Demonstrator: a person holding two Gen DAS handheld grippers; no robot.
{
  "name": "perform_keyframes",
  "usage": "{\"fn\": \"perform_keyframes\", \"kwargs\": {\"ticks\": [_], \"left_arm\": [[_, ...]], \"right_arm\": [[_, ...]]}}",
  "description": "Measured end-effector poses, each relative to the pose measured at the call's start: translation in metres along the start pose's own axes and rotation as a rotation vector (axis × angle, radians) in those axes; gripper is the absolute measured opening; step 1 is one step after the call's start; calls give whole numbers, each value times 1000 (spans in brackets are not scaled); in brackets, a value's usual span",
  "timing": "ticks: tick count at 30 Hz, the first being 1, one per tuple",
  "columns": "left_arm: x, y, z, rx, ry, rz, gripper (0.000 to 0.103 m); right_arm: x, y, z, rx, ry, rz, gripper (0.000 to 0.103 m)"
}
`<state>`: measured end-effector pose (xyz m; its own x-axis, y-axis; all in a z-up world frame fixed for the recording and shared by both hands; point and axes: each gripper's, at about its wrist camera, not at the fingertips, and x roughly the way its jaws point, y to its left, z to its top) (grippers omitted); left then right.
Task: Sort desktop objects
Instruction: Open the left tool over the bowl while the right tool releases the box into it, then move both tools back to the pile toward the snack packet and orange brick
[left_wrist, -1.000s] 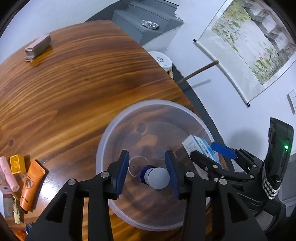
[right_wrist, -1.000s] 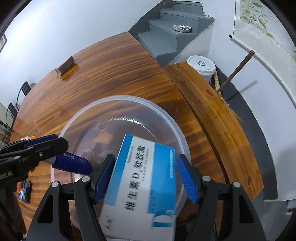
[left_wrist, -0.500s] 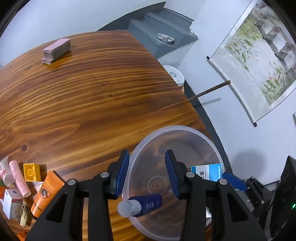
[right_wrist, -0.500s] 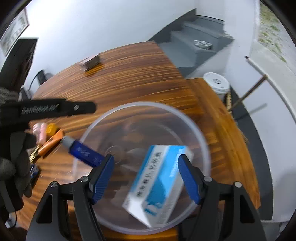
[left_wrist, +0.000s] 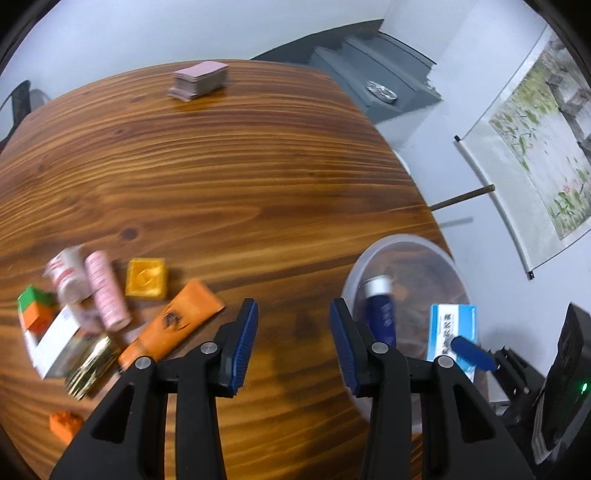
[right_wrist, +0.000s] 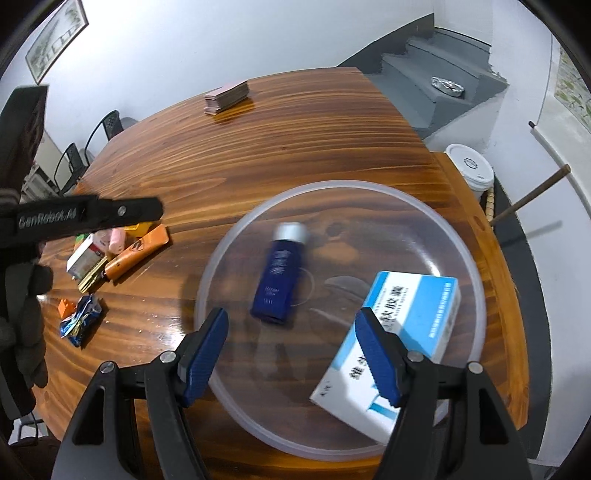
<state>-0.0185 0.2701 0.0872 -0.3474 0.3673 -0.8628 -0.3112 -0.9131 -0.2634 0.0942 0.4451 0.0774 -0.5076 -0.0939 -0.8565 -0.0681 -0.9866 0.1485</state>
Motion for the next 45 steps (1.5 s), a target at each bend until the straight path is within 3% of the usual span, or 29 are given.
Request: {"fn": "perform_keyframes", "kwargs": {"ticks": [10,12,13,30,35,45], "left_arm": [[-26,45,-29,-101,3,11,45],[-32,53,-35,-124,-4,13,60],[-34,57,-37,-133,-7,15,61],[-68,157,-89,-307,-9,128,61],[-70,176,-102,-299,2,171,61],[-66,192,-109,-258,33,157,61]], "right_arm": [[0,33,-3,-55,16,69,80],[1,40,-4,-59,20,85,80],[1,42,-4,-62,22,89,80],[3,89,-14,-101,58,142,80],[4,105,-18,-107,68,151,80],[9,141,-23,-136,97,162,80]]}}
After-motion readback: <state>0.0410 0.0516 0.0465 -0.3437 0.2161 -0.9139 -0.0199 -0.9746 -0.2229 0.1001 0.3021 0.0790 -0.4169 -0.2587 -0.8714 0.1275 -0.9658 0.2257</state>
